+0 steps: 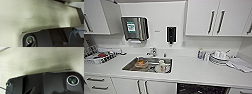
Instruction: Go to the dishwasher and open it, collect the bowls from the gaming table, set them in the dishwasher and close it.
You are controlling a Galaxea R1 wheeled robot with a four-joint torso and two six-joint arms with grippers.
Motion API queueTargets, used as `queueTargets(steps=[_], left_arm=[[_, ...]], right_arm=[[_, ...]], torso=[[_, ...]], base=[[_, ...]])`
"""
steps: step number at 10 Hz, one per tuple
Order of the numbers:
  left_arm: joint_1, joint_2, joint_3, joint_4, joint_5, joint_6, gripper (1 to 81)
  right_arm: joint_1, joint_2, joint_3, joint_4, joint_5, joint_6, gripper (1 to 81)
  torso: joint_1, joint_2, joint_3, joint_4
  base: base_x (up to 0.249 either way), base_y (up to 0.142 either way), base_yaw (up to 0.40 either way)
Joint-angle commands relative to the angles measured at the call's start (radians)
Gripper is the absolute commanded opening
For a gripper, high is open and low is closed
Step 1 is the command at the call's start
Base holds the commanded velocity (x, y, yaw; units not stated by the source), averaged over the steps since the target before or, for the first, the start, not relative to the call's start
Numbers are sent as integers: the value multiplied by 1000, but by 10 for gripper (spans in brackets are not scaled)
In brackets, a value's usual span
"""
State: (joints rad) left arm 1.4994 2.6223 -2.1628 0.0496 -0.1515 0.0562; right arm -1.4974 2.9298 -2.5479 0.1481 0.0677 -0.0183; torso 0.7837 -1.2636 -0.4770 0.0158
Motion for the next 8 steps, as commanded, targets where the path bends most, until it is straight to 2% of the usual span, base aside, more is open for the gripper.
queueTargets(steps=[1, 4, 6, 8], left_arm=[[-6, 116, -178, -7, 64, 5, 811], [5, 188, -270, -7, 64, 5, 811], [2, 197, -279, -10, 64, 7, 811], [2, 213, -286, -13, 63, 7, 811]], right_arm=[[30, 1, -3, -56, -35, -3, 811], [10, 13, -9, -70, -37, -2, 811], [13, 21, -11, -68, -43, -2, 811], [15, 56, -59, -67, -48, 3, 811]], torso=[[0, 0, 0, 0], [0, 0, 0, 0], [0, 0, 0, 0], [0, 0, 0, 0]], base=[[0, 0, 0], [0, 0, 0], [0, 0, 0], [0, 0, 0]])
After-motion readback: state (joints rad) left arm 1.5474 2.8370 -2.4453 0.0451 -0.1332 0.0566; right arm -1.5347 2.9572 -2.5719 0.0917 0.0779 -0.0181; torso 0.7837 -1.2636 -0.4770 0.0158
